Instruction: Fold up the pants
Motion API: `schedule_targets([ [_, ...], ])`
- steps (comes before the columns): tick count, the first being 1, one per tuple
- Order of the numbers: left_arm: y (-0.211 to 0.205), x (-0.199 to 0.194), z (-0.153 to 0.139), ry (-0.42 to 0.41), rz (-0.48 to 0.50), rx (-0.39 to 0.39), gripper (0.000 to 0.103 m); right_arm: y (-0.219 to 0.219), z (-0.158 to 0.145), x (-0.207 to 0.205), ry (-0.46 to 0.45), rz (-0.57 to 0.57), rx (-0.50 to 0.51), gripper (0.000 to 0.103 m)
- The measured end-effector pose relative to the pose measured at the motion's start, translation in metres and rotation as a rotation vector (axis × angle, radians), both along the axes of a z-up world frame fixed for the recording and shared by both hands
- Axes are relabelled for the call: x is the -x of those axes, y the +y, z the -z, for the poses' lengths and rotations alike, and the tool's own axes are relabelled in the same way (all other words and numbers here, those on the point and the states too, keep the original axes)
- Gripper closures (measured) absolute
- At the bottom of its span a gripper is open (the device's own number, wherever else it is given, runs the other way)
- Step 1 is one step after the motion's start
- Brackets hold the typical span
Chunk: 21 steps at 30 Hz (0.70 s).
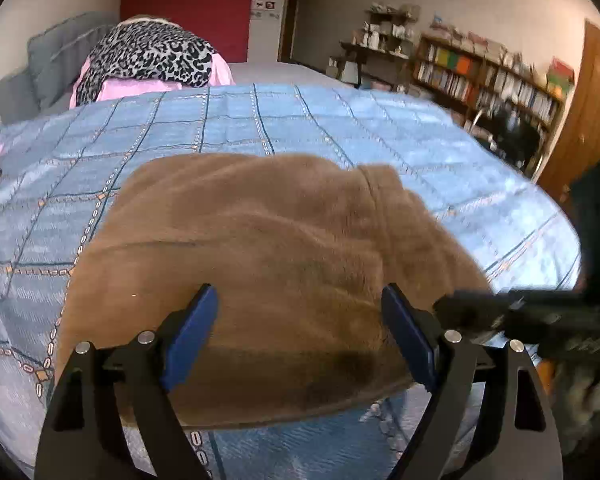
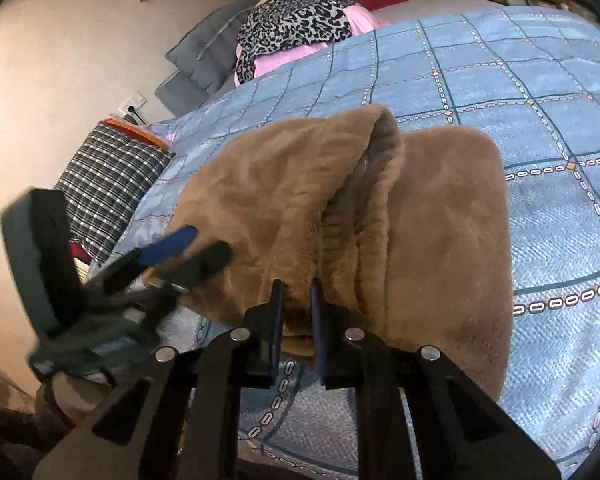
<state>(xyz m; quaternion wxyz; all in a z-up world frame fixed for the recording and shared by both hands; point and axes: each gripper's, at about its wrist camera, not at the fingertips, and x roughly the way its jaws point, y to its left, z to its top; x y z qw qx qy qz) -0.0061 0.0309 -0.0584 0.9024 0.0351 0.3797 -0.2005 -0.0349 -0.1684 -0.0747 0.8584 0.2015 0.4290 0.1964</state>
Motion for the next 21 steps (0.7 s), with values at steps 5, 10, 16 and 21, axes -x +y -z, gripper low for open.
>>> schedule_targets([
  [5, -0.006, 0.005, 0.006, -0.024, 0.009, -0.041, 0.017, -0.018, -0.009, 0.003, -0.037, 0.068, -0.046, 0.046],
  [10, -0.002, 0.004, 0.003, -0.014, 0.003, -0.013, 0.017, -0.042, -0.004, -0.011, 0.006, 0.162, -0.128, 0.038],
  [16, -0.002, 0.007, 0.002, -0.013, 0.016, -0.007, 0.017, -0.037, 0.012, -0.034, 0.087, 0.146, -0.181, 0.035],
  [21, -0.001, 0.011, 0.006, -0.014, 0.022, -0.008, 0.017, -0.027, 0.023, -0.044, 0.119, 0.138, -0.167, 0.033],
])
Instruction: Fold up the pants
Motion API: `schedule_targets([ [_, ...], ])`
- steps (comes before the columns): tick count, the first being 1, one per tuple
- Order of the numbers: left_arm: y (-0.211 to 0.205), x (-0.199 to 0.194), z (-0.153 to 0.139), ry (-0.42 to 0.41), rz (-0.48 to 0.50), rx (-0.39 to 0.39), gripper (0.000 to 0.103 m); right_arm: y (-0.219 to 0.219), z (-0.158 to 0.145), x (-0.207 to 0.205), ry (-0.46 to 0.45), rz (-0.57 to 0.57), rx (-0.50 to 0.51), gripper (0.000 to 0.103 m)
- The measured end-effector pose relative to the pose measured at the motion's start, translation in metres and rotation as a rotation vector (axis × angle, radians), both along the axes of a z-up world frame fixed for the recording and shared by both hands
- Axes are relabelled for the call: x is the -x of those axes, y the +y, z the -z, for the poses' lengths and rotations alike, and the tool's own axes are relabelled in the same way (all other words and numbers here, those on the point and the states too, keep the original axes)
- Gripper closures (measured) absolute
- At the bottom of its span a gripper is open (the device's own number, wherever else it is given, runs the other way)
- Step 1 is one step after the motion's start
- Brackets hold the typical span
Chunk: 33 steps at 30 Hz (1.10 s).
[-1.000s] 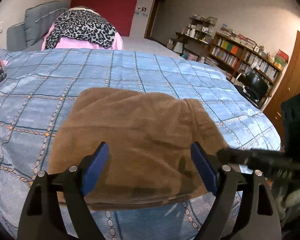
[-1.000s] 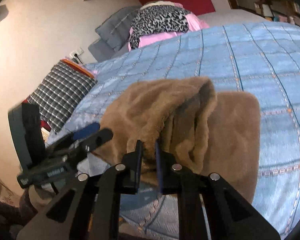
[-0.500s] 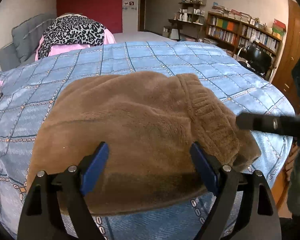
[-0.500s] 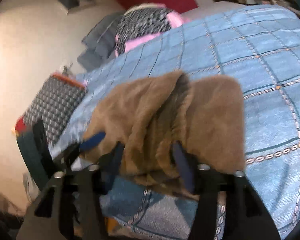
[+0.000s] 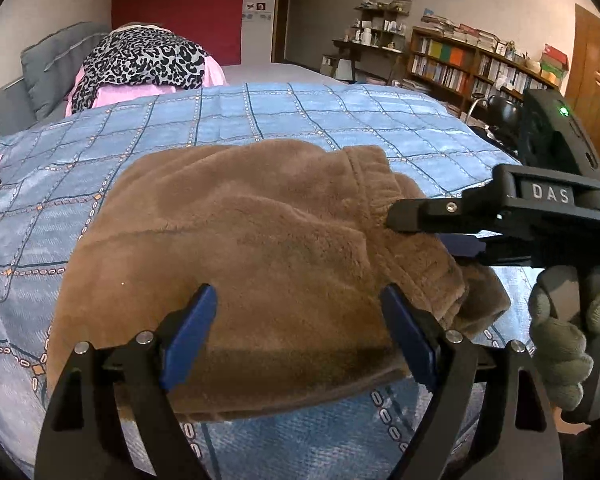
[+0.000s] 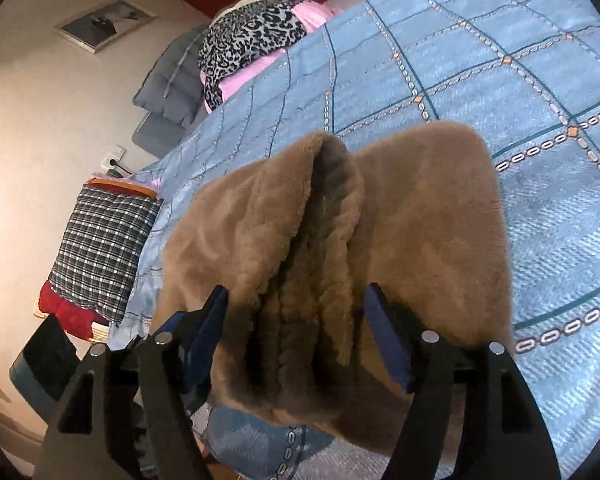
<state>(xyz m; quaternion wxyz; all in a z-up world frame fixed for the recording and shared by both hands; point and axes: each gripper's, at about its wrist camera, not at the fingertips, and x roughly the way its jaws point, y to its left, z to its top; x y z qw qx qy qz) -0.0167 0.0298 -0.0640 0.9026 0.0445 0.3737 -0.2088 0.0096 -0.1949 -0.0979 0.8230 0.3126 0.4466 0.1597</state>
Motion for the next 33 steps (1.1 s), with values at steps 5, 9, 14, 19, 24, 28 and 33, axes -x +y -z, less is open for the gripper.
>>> schedule_targets([
  [5, 0.001, 0.002, 0.001, 0.000, 0.000, 0.007, 0.017, 0.010, 0.004, -0.008, 0.009, -0.034, 0.002, 0.032],
  [9, 0.001, 0.002, 0.001, -0.001, -0.001, 0.005, 0.017, 0.020, 0.005, -0.013, 0.008, -0.065, 0.013, 0.031],
  [14, 0.002, 0.004, 0.000, 0.004, -0.008, 0.012, 0.017, 0.026, -0.002, -0.014, -0.016, -0.082, 0.043, 0.057],
  [19, 0.011, 0.004, -0.012, -0.008, -0.020, 0.034, 0.017, 0.021, -0.010, -0.011, -0.045, -0.083, 0.047, 0.074],
  [24, 0.039, 0.001, -0.032, -0.032, -0.095, 0.070, 0.017, 0.017, -0.044, -0.002, -0.146, -0.087, 0.061, 0.078],
  [28, 0.066, -0.006, -0.048, -0.048, -0.178, 0.114, 0.017, 0.004, -0.077, 0.007, -0.226, -0.062, 0.053, 0.078],
  [33, 0.081, -0.014, -0.055, -0.065, -0.226, 0.113, 0.017, -0.025, -0.092, 0.024, -0.253, -0.007, 0.059, 0.078],
])
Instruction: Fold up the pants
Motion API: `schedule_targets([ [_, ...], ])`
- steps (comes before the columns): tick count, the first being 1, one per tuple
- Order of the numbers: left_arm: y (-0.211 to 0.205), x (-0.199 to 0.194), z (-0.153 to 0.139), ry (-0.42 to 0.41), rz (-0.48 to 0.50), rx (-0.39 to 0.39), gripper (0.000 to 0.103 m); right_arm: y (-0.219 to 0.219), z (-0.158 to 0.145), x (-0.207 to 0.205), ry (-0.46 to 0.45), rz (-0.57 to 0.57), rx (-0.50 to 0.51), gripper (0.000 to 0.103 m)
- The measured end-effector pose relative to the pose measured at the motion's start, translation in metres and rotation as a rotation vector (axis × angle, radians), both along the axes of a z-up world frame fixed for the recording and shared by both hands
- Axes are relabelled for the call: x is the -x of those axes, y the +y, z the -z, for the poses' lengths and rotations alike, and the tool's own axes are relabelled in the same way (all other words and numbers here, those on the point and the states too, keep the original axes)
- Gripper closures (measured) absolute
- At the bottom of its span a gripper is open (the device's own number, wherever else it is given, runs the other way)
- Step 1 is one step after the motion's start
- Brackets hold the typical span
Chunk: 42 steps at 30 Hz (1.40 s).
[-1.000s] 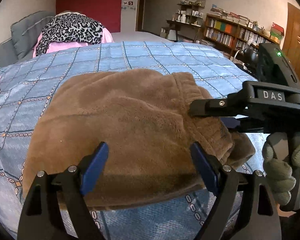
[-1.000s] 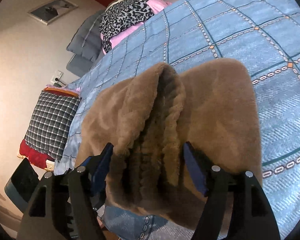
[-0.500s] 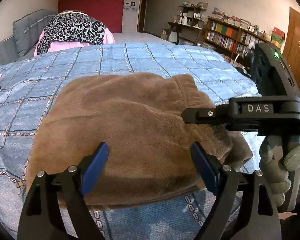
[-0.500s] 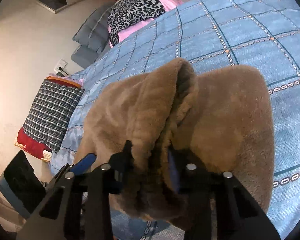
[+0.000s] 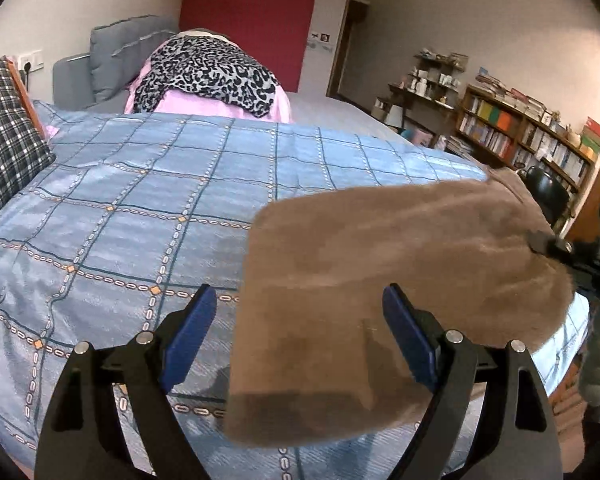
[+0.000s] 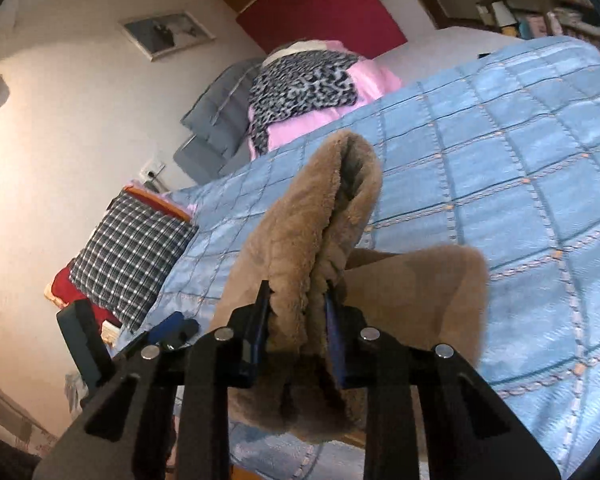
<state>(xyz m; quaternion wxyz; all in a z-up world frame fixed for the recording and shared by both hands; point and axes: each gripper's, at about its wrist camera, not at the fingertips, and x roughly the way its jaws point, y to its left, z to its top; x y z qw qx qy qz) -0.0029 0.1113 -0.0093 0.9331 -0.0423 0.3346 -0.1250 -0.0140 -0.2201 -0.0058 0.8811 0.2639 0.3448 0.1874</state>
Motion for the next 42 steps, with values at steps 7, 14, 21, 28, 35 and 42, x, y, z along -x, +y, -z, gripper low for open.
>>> schedule_targets([
  [7, -0.021, -0.003, 0.016, 0.041, 0.059, -0.023, 0.017, -0.042, 0.050, 0.012, 0.132, 0.113, 0.000, 0.078],
  [14, -0.042, -0.005, 0.040, 0.086, 0.114, -0.071, 0.017, -0.053, 0.091, 0.017, 0.179, 0.131, -0.045, 0.078],
  [21, -0.050, -0.005, 0.071, 0.128, 0.117, -0.131, 0.014, -0.057, 0.096, 0.025, 0.181, 0.144, -0.014, 0.062],
  [28, -0.048, -0.011, 0.049, 0.097, 0.106, -0.111, 0.013, -0.042, 0.061, 0.035, 0.104, 0.235, 0.201, 0.055],
  [35, -0.069, -0.033, 0.028, 0.077, 0.123, -0.124, 0.013, -0.026, 0.028, 0.033, -0.014, 0.224, 0.258, 0.055],
  [42, -0.084, -0.078, 0.040, 0.228, 0.115, -0.098, 0.013, -0.002, 0.034, 0.002, 0.003, 0.119, 0.280, 0.055],
])
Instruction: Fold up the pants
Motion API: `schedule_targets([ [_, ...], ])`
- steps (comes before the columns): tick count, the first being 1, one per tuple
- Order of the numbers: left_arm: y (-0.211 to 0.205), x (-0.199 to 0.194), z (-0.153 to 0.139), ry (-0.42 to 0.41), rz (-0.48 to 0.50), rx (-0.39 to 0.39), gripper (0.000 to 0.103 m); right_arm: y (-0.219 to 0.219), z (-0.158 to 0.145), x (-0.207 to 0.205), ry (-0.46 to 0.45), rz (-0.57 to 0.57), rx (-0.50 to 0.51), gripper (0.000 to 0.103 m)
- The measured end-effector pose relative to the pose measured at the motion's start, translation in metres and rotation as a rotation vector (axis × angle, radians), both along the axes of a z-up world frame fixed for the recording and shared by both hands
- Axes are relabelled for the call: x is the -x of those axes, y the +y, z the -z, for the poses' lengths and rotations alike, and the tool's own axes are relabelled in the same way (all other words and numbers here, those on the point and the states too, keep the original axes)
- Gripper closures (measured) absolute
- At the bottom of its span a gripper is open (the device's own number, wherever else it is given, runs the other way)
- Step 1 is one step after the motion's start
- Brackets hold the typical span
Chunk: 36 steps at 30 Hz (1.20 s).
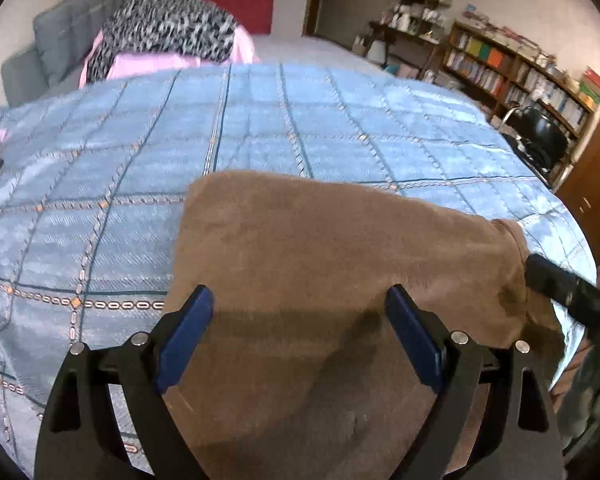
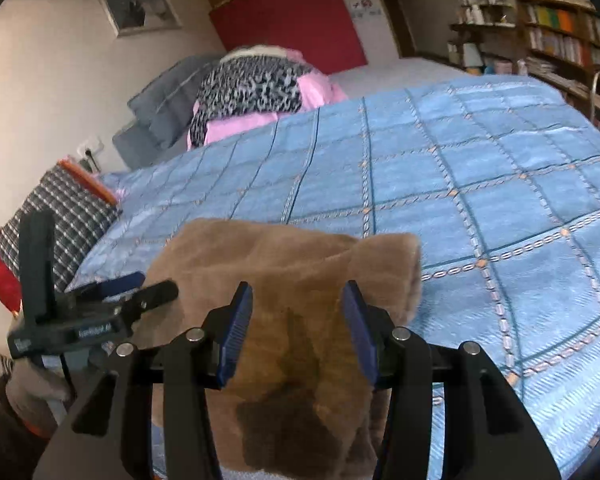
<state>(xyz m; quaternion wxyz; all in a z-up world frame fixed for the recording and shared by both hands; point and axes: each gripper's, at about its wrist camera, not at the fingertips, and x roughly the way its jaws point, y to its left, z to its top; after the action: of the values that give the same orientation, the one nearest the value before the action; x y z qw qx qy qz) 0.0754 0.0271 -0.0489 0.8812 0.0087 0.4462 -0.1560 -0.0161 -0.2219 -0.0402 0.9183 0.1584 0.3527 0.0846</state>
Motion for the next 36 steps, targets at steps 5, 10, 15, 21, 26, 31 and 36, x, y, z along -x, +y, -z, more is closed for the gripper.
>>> schedule_targets([
  [5, 0.002, -0.020, 0.017, 0.080, -0.016, 0.015, 0.013, 0.001, 0.024, -0.016, 0.066, -0.010, 0.019, 0.055],
  [10, 0.001, -0.021, 0.032, 0.082, -0.014, 0.013, 0.010, 0.002, 0.048, -0.019, 0.100, -0.018, 0.034, 0.054],
  [15, -0.001, -0.018, 0.034, 0.066, -0.010, 0.013, 0.009, 0.004, 0.055, -0.021, 0.091, -0.026, 0.057, 0.054],
  [21, 0.000, -0.023, 0.018, 0.111, -0.025, 0.019, 0.009, 0.012, 0.037, -0.009, 0.039, -0.025, 0.112, 0.054],
  [26, -0.008, -0.030, 0.003, 0.095, -0.015, 0.010, 0.009, 0.024, 0.019, 0.013, -0.007, -0.051, 0.113, 0.054],
  [31, -0.020, -0.042, 0.000, 0.096, -0.012, 0.001, 0.008, 0.034, 0.022, 0.033, -0.008, -0.085, 0.174, 0.052],
  [36, -0.029, -0.064, 0.014, 0.140, -0.034, -0.017, 0.009, 0.037, 0.033, 0.037, 0.011, -0.094, 0.184, 0.051],
])
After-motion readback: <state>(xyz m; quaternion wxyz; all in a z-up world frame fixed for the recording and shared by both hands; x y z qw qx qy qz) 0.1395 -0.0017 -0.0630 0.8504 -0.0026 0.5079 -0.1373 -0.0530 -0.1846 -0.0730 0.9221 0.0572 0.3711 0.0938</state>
